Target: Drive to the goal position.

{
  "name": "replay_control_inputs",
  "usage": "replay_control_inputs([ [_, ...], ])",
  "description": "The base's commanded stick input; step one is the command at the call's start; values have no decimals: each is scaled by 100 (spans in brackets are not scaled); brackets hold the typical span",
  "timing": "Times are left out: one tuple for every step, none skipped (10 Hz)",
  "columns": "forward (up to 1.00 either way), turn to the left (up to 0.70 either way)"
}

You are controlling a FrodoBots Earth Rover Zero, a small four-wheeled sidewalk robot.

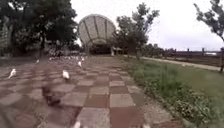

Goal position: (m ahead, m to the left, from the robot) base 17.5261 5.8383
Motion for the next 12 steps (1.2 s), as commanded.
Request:
replay_control_inputs([
  [70, 0],
  [70, 0],
  [70, 5],
  [70, 27],
  [70, 27],
  [70, 27],
  [70, 27],
  [70, 27],
  [70, 27],
  [70, 27],
  [70, 27],
  [70, 27],
])
